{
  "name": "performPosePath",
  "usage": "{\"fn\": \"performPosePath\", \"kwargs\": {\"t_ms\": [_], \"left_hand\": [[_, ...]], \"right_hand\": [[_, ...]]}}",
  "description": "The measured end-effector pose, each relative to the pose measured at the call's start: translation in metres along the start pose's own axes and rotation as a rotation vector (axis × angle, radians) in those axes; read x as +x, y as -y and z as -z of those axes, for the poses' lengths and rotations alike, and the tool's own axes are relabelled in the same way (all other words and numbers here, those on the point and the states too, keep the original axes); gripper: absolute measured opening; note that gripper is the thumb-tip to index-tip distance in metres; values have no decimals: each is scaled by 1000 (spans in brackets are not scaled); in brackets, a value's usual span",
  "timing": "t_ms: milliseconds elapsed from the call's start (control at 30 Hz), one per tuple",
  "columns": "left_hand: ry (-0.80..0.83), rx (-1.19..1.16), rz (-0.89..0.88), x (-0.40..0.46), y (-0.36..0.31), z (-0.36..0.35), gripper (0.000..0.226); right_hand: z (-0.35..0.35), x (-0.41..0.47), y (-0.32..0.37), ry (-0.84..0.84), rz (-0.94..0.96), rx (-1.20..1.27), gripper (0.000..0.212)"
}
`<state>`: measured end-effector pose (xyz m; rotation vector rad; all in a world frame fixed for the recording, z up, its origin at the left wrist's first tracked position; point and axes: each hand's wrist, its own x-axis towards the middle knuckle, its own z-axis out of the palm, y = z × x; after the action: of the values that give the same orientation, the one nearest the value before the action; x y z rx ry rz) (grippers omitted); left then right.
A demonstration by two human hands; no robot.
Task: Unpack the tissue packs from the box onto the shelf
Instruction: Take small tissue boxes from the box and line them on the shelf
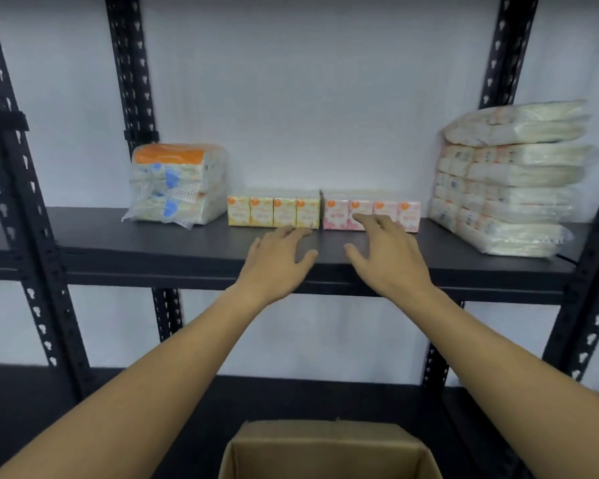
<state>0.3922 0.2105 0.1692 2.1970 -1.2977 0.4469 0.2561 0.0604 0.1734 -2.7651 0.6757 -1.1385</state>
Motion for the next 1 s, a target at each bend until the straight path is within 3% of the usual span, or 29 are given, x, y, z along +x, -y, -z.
{"fn": "performPosePath", "kwargs": {"t_ms": [200,333,867,1000], "left_hand": [[-79,-48,8,-78,-8,-16,44],[-39,-108,47,-125,-4,-40,44],[460,-98,337,-229,56,-174,36],[662,-135,401,-244,64,-210,34]], "right_hand": [[-7,-79,6,-35,10,43,58],[-26,-132,-1,38,-48,99,57],[-145,-287,-62,682,-341,23,57],[-172,-303,-70,841,-414,89,56]]}}
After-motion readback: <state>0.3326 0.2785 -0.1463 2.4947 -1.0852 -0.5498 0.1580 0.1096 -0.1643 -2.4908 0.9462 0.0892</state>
